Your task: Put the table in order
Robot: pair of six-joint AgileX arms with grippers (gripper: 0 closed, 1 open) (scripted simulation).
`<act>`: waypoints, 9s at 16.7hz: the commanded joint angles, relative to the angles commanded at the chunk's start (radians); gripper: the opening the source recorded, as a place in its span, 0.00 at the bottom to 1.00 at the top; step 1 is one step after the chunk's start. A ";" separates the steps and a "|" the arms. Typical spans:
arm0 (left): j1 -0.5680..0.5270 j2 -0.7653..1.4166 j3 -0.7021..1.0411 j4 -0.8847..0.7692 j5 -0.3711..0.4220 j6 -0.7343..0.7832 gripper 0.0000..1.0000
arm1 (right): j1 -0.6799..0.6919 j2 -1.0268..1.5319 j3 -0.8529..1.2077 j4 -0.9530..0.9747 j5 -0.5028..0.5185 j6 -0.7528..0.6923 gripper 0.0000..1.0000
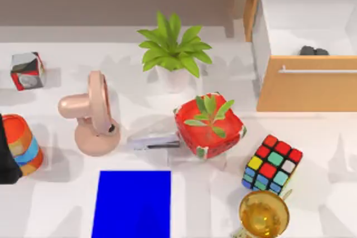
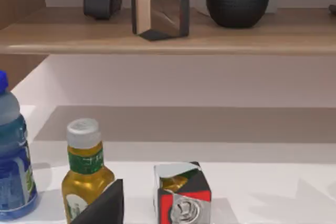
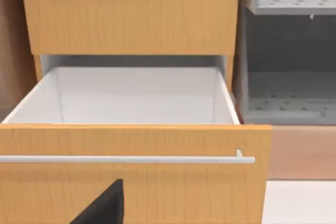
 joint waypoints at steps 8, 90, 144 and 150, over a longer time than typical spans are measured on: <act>0.000 0.000 0.000 0.000 0.000 0.000 1.00 | 0.017 0.196 0.194 -0.141 0.006 0.053 1.00; 0.000 0.000 0.000 0.000 0.000 0.000 1.00 | 0.142 2.460 2.081 -1.092 0.047 0.444 0.00; 0.000 0.000 0.000 0.000 0.000 0.000 1.00 | 1.098 2.304 1.883 -1.111 0.094 1.110 0.00; 0.000 0.000 0.000 0.000 0.000 0.000 1.00 | 1.098 2.309 1.887 -1.096 0.094 1.111 0.00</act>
